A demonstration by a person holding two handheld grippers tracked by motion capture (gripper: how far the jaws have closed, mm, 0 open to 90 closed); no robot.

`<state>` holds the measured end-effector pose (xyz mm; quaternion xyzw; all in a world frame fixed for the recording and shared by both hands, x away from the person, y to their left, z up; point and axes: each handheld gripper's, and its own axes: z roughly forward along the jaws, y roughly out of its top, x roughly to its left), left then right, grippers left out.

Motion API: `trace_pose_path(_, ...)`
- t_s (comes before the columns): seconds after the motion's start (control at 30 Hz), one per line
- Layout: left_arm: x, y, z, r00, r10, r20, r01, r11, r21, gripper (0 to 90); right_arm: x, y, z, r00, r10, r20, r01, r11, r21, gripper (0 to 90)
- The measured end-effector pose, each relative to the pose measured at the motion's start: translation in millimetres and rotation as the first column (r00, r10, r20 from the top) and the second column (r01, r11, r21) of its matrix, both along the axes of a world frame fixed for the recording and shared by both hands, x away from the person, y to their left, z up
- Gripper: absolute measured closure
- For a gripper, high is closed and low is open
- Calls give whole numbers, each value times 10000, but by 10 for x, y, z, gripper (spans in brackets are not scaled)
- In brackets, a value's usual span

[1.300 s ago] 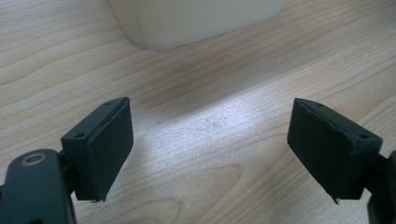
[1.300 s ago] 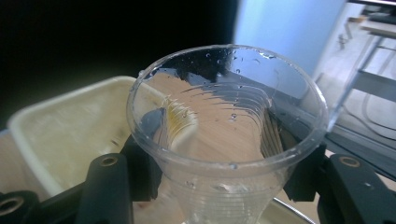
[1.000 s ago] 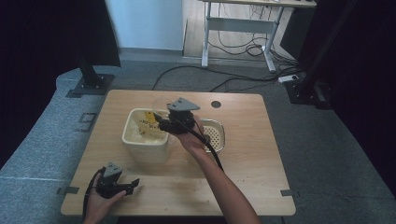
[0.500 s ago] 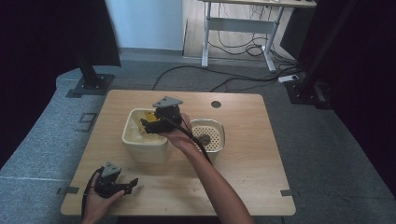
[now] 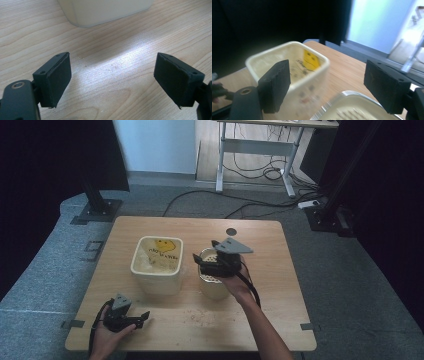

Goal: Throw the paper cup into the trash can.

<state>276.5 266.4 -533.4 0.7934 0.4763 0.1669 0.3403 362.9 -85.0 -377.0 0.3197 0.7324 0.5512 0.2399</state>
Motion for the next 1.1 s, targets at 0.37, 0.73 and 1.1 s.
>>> trace_pose_path(0.37,6,-20,-22,10000,52,-18,-52,9999,138,146,-429,-1033,-377,9896,-1440,-38,1439,9867,757,224)
trace_pose_path(0.73,33,-48,-35,9999,108,-3,-108,9996,242,148,-652,-1399,-1041,9709,-2187,-980,2202,9754,46,227)
trace_pose_path(1.1,79,-79,-65,9998,203,-16,-202,9987,463,148,-585,-1484,-1343,9510,-2579,-1705,2556,9661,-352,227)
